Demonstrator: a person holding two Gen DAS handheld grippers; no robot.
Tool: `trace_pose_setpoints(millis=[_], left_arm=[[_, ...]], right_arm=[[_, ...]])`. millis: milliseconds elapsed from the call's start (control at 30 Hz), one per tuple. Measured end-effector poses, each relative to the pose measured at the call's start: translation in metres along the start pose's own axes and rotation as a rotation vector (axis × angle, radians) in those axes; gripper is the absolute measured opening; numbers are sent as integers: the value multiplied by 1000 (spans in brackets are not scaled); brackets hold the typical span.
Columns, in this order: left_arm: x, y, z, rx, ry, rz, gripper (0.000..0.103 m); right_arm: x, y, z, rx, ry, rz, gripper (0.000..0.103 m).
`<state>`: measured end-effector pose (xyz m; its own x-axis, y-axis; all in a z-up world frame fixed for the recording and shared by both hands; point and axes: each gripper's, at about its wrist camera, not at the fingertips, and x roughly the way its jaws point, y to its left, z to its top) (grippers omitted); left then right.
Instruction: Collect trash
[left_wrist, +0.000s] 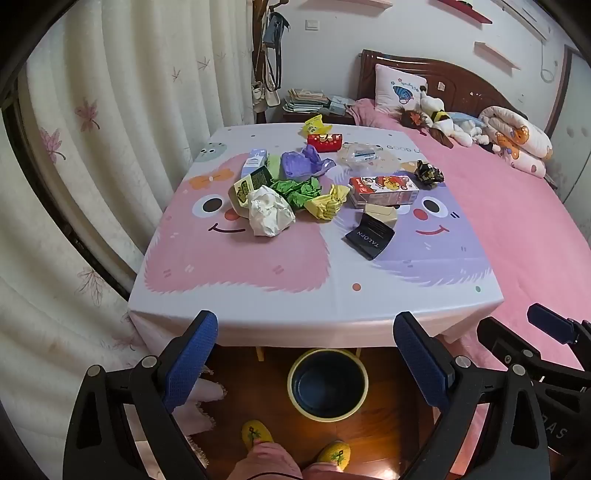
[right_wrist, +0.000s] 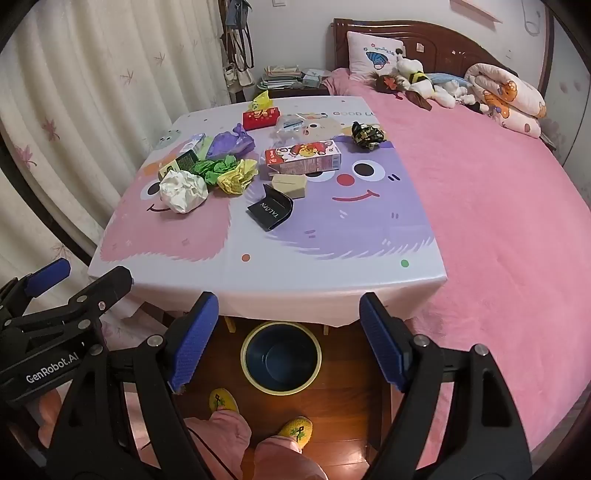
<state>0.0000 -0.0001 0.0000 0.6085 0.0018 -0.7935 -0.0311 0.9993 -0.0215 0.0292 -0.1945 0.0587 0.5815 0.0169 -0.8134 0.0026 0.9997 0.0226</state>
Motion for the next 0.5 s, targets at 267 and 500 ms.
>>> trace_pose_setpoints(millis=[267, 500], left_arm=[[0, 0, 0, -1, -2, -3, 97], [0, 0, 0, -3, 1, -7, 97]], right_arm=[[0, 1, -1, 0, 4, 1, 77], [0, 0, -1, -1, 2, -2, 77]])
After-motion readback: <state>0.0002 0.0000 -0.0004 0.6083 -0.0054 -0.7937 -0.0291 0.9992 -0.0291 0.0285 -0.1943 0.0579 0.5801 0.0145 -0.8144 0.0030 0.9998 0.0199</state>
